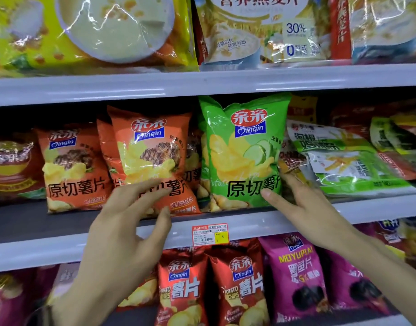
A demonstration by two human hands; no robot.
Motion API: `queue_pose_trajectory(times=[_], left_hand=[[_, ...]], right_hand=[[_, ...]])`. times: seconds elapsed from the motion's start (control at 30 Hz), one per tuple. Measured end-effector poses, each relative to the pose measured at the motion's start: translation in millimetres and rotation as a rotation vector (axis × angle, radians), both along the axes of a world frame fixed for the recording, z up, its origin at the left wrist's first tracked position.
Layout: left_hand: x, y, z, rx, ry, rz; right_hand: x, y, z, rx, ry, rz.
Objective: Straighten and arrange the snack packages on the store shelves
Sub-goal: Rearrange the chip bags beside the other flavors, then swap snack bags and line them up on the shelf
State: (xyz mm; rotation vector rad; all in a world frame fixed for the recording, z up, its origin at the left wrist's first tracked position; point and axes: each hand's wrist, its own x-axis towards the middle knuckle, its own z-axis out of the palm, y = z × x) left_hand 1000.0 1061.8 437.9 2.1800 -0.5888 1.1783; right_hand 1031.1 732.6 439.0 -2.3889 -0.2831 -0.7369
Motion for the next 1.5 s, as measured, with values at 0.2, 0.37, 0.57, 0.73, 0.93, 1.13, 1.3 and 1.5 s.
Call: queue_pose_trajectory(times=[0.2, 0.37, 0.57, 0.73, 0.93, 1.13, 1.3, 1.5], left_hand=[[-1.5, -59.4, 18.7, 0.163, 0.096, -0.07], [5.8, -139.9, 25.7, 0.197, 0.112, -0.174], [10.3, -249.2, 26.1, 0.185, 0.158, -0.284], [48.1, -315.0, 29.1, 0.236, 0.281, -0.167], [87.5, -347.2, 43.8, -0.068, 0.471, -0.068], [95.4, -374.4, 51.0, -0.543, 0.706, -0.245], [97.8, -383.3, 59.2, -0.616, 0.753, -0.279], [102.2, -377.8, 62.4, -0.569, 0.981, -0.323]], right_hand=[[-13.3, -17.8, 4.0, -0.181, 0.025, -0.118], [-26.2, -57.4, 14.4, -0.309, -0.028, -0.192], [-36.9, -146.9, 24.8, -0.353, -0.128, -0.212], [-32.7, -241.5, 26.9, -0.306, -0.176, -0.287], [-9.0, -356.2, 29.0, -0.193, -0.154, -0.436], [20.3, -457.4, 48.9, -0.027, -0.188, -0.531], [50.6, -535.1, 63.0, 0.15, 0.078, -0.641], [73.3, -583.6, 56.5, 0.388, 0.272, -0.439]])
